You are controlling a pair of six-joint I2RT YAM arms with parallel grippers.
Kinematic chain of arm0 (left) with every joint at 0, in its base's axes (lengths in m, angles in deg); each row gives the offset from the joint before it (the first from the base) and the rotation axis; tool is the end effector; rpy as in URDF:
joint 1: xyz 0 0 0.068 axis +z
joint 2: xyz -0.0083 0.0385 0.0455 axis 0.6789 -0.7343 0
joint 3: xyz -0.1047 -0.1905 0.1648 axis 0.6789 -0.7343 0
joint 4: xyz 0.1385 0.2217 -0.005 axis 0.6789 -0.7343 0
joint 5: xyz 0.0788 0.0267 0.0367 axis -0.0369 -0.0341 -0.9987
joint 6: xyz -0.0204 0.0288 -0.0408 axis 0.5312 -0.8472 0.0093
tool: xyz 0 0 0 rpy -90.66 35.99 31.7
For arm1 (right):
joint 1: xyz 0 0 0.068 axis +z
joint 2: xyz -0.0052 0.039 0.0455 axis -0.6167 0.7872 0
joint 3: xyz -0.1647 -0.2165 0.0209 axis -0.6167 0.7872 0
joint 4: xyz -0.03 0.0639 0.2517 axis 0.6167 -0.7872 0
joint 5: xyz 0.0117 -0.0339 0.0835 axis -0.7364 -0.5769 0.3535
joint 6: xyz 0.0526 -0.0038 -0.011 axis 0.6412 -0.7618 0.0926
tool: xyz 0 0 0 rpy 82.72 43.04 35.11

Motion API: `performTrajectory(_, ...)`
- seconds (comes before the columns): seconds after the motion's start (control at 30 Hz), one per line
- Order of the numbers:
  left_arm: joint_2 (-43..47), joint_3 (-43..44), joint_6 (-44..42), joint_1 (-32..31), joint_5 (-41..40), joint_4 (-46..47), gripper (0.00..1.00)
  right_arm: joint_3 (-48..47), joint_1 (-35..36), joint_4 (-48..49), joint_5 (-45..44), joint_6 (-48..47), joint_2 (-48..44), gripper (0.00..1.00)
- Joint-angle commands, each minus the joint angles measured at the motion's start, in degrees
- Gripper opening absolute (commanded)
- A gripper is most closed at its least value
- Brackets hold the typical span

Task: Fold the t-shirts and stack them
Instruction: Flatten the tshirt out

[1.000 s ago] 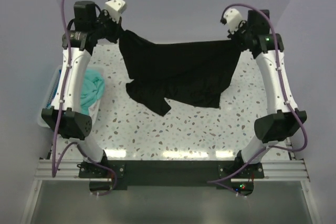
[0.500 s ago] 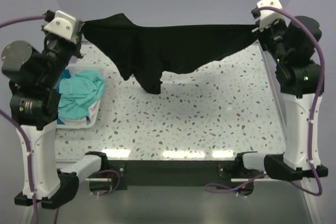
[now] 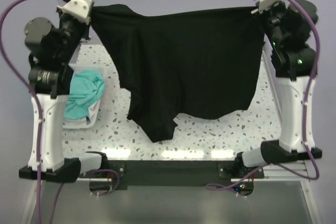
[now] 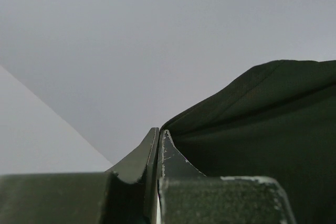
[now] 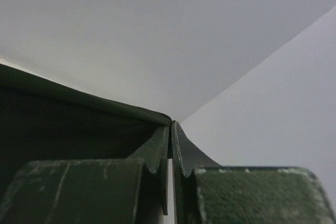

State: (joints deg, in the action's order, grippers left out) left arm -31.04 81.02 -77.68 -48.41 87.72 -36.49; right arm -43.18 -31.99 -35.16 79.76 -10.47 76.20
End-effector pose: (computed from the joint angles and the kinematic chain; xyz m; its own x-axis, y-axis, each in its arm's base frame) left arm 0.2003 -0.0251 0.5710 0.2567 0.3283 -0.9090 0.1594 0.9133 0.3748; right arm 0.2363 0.0223 0.5787 0.0308 -0.5419 -0.8399 -0.0119 0.8400 -0.5425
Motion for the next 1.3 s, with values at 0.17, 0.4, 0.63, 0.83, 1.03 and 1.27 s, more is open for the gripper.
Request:
performTrajectory(0.17, -25.82, 18.88, 2.29, 0.55, -2.52, 8.82, 0.00, -20.51, -0.55, 4.57, -7.22, 1.05, 22.97, 0.00)
performTrajectory(0.4, -31.50, 32.45, 2.12, 0.99, -1.99, 21.79, 0.00, -26.51, -0.55, 16.32, -10.29, -1.94, 25.54, 0.00)
performTrajectory(0.63, -22.11, 17.90, 0.63, 3.36, 1.79, 29.03, 0.00, -13.38, -1.34, 21.80, -4.86, -3.43, 17.81, 0.00)
performTrajectory(0.83, -8.57, -14.44, -7.28, 3.28, 14.17, 30.62, 0.00, 20.42, -1.34, 25.32, 4.36, -10.46, 5.61, 0.00)
performTrajectory(1.03, 3.21, -44.83, -15.97, 3.19, 20.94, 26.76, 0.00, 48.32, -1.34, 27.25, 10.52, -18.28, -2.41, 0.00)
performTrajectory(1.27, 8.94, -62.28, -25.90, 2.75, 21.66, 19.21, 0.00, 65.32, 0.06, 26.99, 11.15, -24.18, -2.87, 0.00)
